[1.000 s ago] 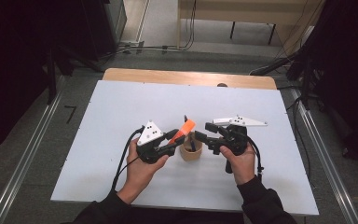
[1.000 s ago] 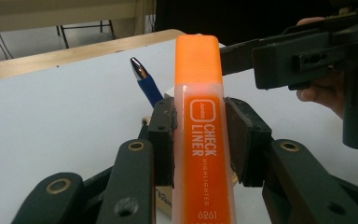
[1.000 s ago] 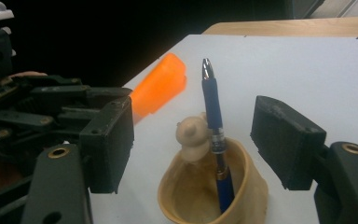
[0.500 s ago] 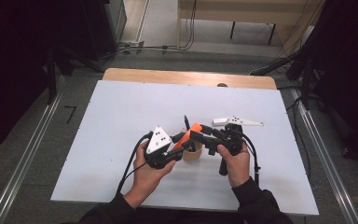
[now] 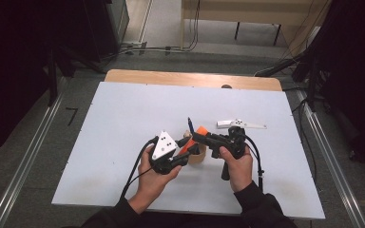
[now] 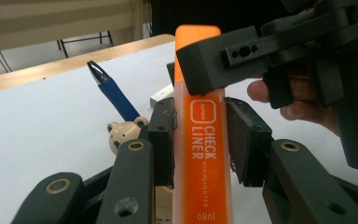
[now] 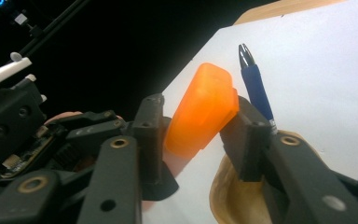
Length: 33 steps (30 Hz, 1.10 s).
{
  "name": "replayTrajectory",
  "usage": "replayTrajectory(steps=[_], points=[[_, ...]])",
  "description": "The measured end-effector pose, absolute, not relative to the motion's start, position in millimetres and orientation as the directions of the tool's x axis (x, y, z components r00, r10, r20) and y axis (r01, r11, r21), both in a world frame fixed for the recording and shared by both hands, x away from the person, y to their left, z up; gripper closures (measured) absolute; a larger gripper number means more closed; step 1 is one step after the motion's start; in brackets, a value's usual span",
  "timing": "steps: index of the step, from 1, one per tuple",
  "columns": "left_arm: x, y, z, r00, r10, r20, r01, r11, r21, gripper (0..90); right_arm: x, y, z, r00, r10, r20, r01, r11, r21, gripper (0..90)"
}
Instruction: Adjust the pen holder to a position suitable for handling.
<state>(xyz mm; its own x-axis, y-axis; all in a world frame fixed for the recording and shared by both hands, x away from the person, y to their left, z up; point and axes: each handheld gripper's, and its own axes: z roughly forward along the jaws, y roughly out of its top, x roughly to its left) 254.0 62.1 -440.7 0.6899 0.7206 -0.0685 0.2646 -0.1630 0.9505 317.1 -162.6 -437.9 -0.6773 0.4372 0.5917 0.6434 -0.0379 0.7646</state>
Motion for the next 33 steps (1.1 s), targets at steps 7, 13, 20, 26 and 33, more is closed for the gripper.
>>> replayTrajectory(steps=[7,13,20,26,33], points=[[253.2,61.9,-440.2,0.702,0.707,-0.084,0.268,-0.154,0.951,62.3,312.5,-160.9,-433.5,-0.699,0.408,0.587,0.629,-0.039,0.776,69.1],[252.5,61.9,-440.4,0.708,0.701,-0.082,0.267,-0.158,0.95,47.6,311.2,-166.3,-426.1,-0.712,0.406,0.572,0.601,-0.069,0.797,69.3],[252.6,72.2,-435.8,0.677,0.729,-0.098,0.281,-0.133,0.95,32.8,313.2,-175.3,-420.2,-0.709,0.443,0.549,0.567,-0.104,0.817,69.4],[260.9,87.0,-438.0,0.625,0.772,-0.119,0.302,-0.099,0.948,27.9,318.0,-179.2,-422.2,-0.706,0.513,0.488,0.522,-0.088,0.848,69.4],[278.9,107.9,-451.6,0.559,0.808,-0.184,0.368,-0.043,0.929,25.4,321.2,-172.0,-433.7,-0.714,0.558,0.423,0.497,-0.023,0.868,69.4]])
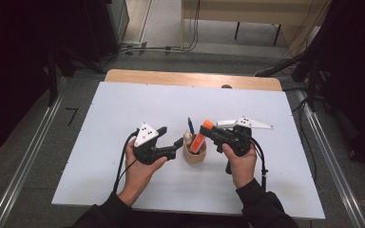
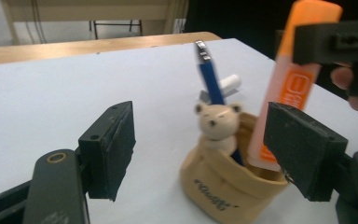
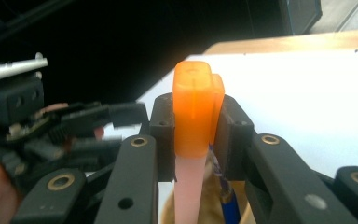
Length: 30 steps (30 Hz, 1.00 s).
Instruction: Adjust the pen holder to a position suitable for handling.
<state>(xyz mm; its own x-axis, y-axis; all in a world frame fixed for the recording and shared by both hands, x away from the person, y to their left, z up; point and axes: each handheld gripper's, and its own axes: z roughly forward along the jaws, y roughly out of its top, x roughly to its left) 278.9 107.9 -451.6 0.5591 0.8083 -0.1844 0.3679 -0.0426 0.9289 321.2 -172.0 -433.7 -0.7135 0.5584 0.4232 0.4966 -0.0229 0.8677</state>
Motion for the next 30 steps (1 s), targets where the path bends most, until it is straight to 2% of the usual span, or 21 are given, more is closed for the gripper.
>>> replayTrajectory(steps=[8,16,30], points=[[287.1,119.5,-459.3,0.514,0.834,-0.201,0.384,-0.014,0.923,25.2,323.1,-165.1,-448.9,-0.724,0.576,0.379,0.482,0.03,0.876,69.3],[287.8,118.2,-462.0,0.518,0.832,-0.2,0.392,-0.022,0.92,25.0,317.9,-154.1,-457.7,-0.757,0.58,0.302,0.434,0.101,0.895,69.3],[288.6,118.1,-464.0,0.518,0.831,-0.202,0.397,-0.024,0.918,25.0,315.1,-147.4,-469.5,-0.763,0.59,0.263,0.434,0.167,0.885,68.6]])
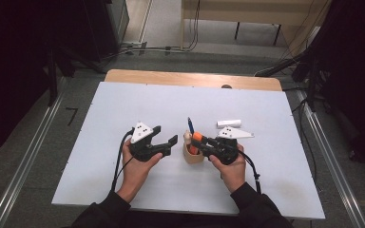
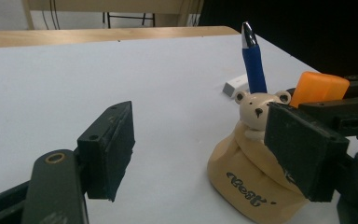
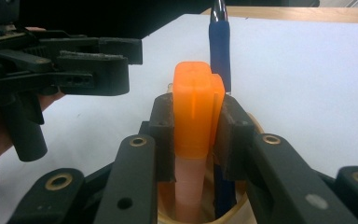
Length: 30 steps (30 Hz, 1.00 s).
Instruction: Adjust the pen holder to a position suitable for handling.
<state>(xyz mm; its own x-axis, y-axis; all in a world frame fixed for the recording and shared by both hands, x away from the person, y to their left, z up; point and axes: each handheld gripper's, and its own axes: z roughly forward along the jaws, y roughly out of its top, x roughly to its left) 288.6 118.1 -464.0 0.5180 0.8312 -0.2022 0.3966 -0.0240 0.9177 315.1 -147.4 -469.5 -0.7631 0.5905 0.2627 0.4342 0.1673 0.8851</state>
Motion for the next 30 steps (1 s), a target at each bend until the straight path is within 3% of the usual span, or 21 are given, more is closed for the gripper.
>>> replayTrajectory(steps=[5,30], points=[[288.9,118.2,-464.5,0.516,0.833,-0.202,0.397,-0.024,0.918,25.0,315.2,-147.5,-469.5,-0.763,0.592,0.258,0.431,0.17,0.886,66.3],[289.4,120.2,-464.5,0.51,0.837,-0.198,0.392,-0.021,0.92,25.0,312.5,-170.4,-442.5,-0.747,0.601,0.284,0.411,0.082,0.908,26.8]])
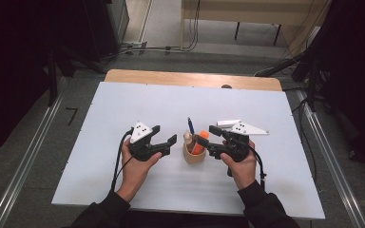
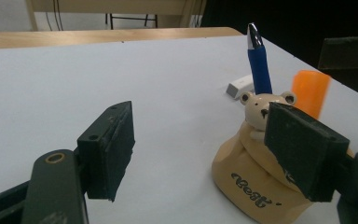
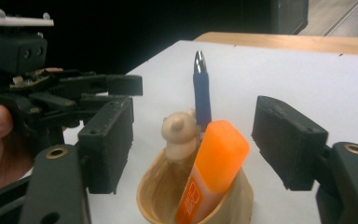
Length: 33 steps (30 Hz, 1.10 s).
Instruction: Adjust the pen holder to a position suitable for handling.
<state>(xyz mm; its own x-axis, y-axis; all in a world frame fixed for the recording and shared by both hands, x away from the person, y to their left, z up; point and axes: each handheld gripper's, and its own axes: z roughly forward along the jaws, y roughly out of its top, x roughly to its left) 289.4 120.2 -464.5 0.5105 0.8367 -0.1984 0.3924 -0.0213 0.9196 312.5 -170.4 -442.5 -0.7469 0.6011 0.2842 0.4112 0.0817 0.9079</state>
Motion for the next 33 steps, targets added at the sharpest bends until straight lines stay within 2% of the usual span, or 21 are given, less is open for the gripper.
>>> replayTrajectory(steps=[8,15,22,33], points=[[289.6,120.8,-464.8,0.507,0.839,-0.197,0.392,-0.021,0.92,24.8,318.4,-186.4,-432.1,-0.721,0.636,0.275,0.386,0.039,0.922,24.6],[289.9,120.5,-465.5,0.504,0.841,-0.197,0.392,-0.02,0.92,24.2,330.5,-202.8,-431.4,-0.673,0.683,0.284,0.41,0.024,0.912,19.3],[290.2,120.5,-466.1,0.503,0.842,-0.195,0.393,-0.022,0.919,23.2,343.8,-215.3,-433.8,-0.612,0.756,0.231,0.413,0.057,0.909,16.6],[290.8,120.7,-466.5,0.501,0.843,-0.197,0.393,-0.019,0.919,23.2,360.5,-231.2,-439.2,-0.544,0.816,0.198,0.433,0.07,0.899,15.7]])
